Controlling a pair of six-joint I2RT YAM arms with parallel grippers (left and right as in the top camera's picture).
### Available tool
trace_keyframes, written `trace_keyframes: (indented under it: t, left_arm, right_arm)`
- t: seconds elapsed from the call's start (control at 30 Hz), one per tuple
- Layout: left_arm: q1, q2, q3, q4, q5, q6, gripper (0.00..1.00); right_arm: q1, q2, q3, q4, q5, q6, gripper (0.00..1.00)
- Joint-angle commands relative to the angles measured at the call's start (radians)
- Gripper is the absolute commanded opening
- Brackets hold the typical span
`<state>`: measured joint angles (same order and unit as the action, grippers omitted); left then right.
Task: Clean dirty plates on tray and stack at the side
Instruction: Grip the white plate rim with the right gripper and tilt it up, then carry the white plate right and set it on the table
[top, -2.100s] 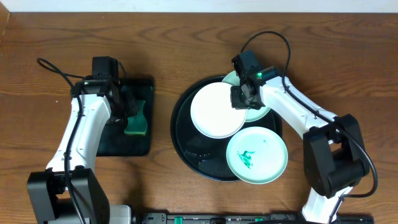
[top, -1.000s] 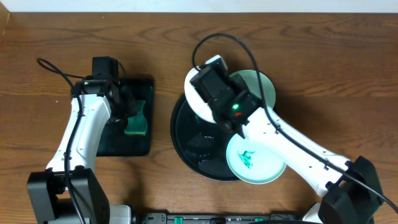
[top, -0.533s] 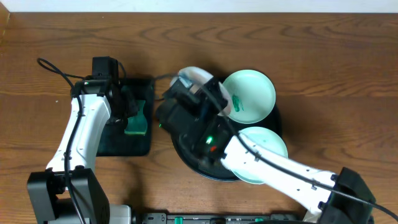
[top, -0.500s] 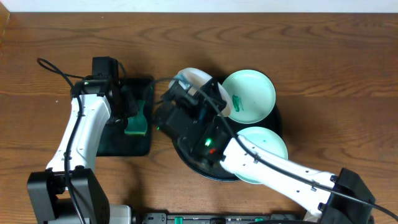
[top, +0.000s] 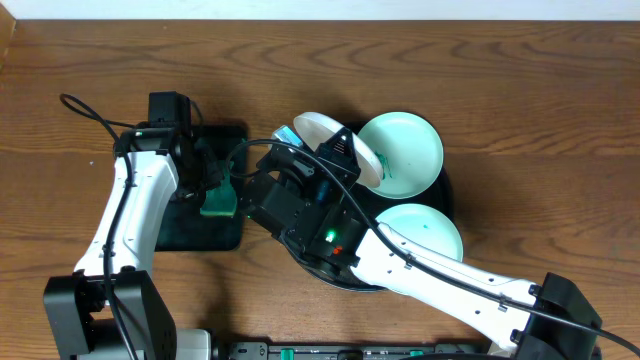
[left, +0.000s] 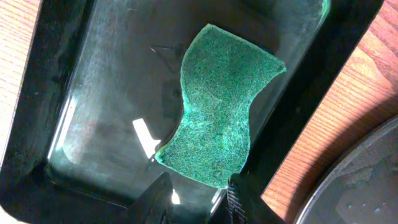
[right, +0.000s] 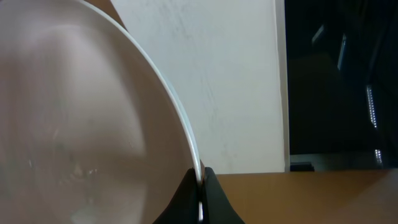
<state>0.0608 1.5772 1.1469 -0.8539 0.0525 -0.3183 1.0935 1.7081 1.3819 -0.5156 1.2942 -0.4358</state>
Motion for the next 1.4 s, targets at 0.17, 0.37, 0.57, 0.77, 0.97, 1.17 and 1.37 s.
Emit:
trace_keyframes:
  t: [0.17, 0.37, 0.57, 0.77, 0.97, 1.17, 1.37]
  left_arm:
    - [0.001, -0.003, 0.016, -0.002, -0.008, -0.009, 0.31]
    - [0.001, -0.003, 0.016, -0.002, -0.008, -0.009, 0.31]
    - [0.001, -0.003, 0.016, -0.001, -0.008, -0.009, 0.31]
    - [0.001, -0.003, 0.016, -0.002, -0.009, -0.009, 0.31]
    - [0.001, -0.003, 0.016, -0.002, -0.008, -0.009, 0.31]
    - [0.001, -0.003, 0.016, -0.001, -0.008, -0.009, 0.31]
    - [0.001, -0.003, 0.016, -0.002, -0.008, -0.009, 0.31]
  right_arm:
    - [0.01, -0.01, 0.009, -0.001, 0.037, -0.015, 0.01]
    - [0.01, -0.01, 0.009, -0.001, 0.027, -0.014, 0.01]
    - [-0.003, -0.01, 0.009, -0.015, -0.101, 0.086, 0.01]
    - [-0.116, -0.01, 0.009, -0.151, -0.46, 0.511, 0.01]
    - [-0.289, -0.019, 0.01, -0.203, -0.649, 0.783, 0.01]
    - [-0.489, -0.103, 0.013, -0.214, -0.859, 0.935, 0.01]
    - [-0.825, -0.2, 0.012, -0.214, -1.109, 0.967, 0.01]
